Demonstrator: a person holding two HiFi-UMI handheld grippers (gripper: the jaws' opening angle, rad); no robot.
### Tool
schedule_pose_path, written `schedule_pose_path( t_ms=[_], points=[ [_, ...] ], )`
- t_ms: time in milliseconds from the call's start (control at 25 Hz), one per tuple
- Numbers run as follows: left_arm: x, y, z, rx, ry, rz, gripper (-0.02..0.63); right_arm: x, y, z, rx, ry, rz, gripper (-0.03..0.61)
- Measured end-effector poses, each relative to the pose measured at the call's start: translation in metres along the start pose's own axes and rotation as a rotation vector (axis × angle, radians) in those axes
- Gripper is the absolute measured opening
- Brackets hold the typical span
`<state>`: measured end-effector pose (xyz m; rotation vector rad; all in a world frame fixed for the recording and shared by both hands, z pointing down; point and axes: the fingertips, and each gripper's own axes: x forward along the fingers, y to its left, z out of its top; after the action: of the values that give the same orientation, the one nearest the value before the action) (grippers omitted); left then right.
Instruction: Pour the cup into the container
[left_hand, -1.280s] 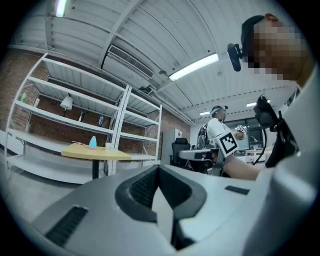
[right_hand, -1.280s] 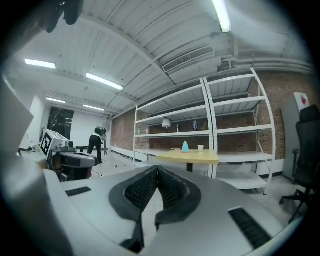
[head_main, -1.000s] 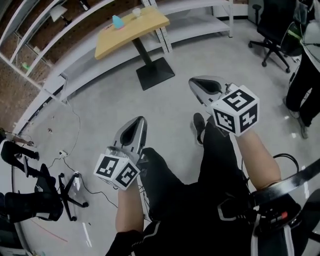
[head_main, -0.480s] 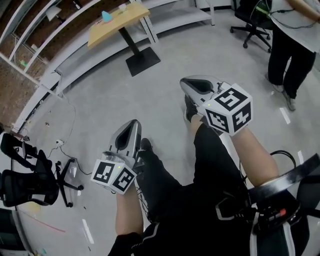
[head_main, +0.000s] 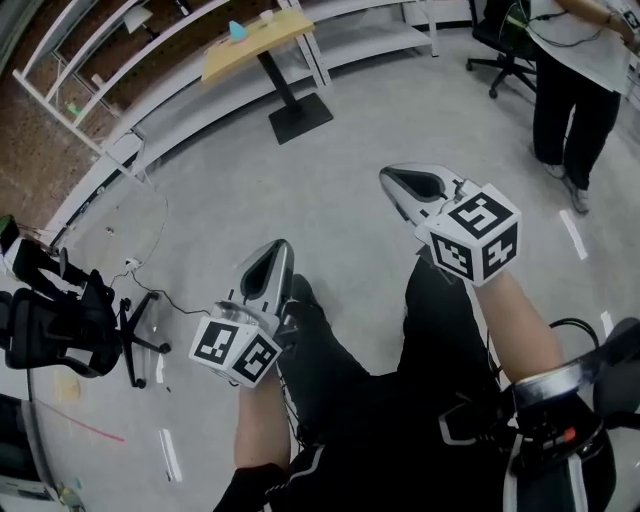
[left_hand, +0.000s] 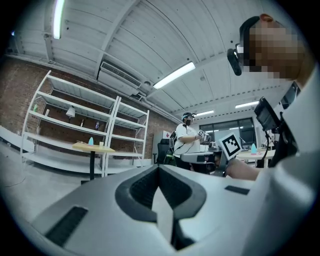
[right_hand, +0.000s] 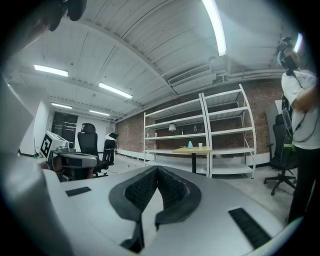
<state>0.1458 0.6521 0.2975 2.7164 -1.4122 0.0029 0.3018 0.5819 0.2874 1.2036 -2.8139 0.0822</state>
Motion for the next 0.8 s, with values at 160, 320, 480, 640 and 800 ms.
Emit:
schedule_pose_path(
  t_ms=[160,320,480,640,800],
  points=[
    [-0.025,-0.016,-0.001,-0.004,-0.006,0.010,-0.006,-0.023,0.020,-0.001,-0.001,-0.005,-0.003,0.002],
    [-0.041,-0.020,0.008,-0.011,-0.035,0.026,-0.006,-0.034,0.030,0.005,-0.006,-0.013,-0.006,0.002],
    [-0.053,-0.026,0.006,-0.015,-0.034,0.032,-0.006,-0.041,0.043,0.002,-0.028,0.007,-0.001,0.002],
    [-0.053,-0.020,0.001,-0.023,-0.023,0.034,-0.006,-0.045,0.049,0.006,-0.017,-0.007,-0.007,0.002],
    [-0.057,-0.016,0.003,-0.026,-0.027,0.032,-0.006,-0.047,0.052,0.009,-0.032,-0.006,-0.013,0.002]
  ],
)
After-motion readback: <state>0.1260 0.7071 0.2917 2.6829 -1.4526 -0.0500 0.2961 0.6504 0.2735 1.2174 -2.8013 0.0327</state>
